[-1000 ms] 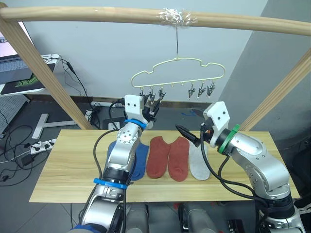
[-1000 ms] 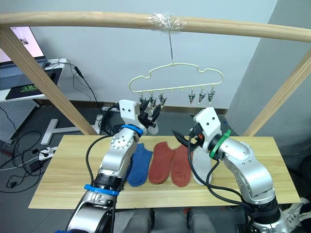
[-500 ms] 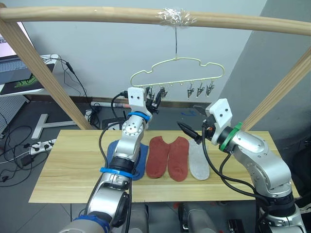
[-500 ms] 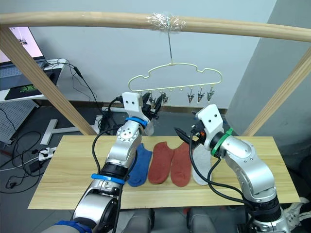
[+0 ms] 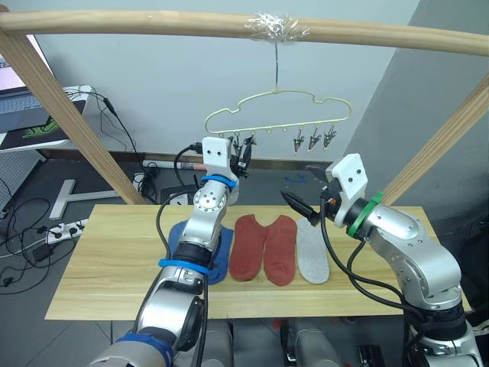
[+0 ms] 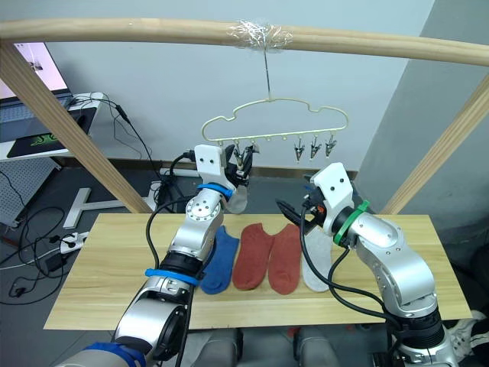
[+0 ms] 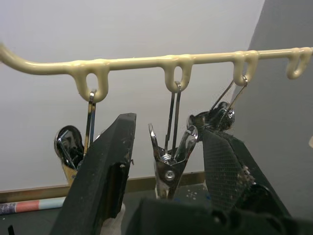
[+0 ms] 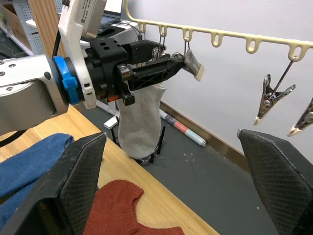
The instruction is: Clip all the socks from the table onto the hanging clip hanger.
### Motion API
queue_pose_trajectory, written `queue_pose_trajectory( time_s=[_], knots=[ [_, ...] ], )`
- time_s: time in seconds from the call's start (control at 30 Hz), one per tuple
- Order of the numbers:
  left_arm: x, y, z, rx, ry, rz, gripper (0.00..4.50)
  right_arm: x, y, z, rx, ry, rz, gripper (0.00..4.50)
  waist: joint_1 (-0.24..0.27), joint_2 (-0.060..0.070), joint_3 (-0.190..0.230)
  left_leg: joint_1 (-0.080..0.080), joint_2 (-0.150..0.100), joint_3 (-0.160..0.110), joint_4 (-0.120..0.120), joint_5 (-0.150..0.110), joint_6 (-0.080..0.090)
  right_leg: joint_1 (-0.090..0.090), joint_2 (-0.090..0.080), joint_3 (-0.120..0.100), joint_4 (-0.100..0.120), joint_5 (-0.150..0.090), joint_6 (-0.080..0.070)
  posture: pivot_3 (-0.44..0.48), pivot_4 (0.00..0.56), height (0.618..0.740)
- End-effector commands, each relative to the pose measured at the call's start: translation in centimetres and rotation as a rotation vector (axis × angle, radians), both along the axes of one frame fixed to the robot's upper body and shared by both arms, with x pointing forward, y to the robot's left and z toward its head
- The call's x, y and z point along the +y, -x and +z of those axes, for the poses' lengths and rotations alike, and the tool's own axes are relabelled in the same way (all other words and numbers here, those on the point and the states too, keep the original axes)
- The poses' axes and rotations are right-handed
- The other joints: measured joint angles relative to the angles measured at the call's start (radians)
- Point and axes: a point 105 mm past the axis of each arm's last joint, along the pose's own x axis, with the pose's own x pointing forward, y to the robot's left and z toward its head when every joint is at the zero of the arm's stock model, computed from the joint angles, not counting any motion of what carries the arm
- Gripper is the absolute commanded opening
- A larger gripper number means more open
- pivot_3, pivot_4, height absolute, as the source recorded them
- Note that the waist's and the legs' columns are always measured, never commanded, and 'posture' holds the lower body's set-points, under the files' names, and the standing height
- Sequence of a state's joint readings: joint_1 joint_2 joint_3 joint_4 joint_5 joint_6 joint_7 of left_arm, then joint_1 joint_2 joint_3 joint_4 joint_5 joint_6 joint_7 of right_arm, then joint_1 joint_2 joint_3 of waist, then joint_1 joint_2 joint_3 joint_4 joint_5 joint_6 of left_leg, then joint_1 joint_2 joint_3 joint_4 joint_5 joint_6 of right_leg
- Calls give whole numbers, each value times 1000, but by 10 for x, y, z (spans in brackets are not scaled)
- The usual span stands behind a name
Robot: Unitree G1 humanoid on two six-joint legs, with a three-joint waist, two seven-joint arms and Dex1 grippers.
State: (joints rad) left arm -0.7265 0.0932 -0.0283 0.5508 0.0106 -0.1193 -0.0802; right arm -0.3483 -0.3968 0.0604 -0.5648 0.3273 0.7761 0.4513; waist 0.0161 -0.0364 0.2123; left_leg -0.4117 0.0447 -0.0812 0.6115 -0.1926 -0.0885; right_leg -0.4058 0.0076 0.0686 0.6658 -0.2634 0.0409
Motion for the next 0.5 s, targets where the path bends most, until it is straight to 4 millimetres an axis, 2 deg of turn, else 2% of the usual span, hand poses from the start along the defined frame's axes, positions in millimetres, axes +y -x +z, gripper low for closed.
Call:
queue_pose_trajectory(
  time_s=[0.03,0.5],
  knots=[
    [0,-1,18,-67,12,6,2404,-2,2,15,-58,-5,-6,4500,0,0,0,0,0,0,0,0,0,0,0,0,0,0,0,56,164,740],
    [-1,3,18,-73,31,-5,2404,-3,2,14,-55,-4,-7,4500,-3,0,0,0,0,0,0,0,0,0,0,0,0,0,0,51,173,740]
  ],
)
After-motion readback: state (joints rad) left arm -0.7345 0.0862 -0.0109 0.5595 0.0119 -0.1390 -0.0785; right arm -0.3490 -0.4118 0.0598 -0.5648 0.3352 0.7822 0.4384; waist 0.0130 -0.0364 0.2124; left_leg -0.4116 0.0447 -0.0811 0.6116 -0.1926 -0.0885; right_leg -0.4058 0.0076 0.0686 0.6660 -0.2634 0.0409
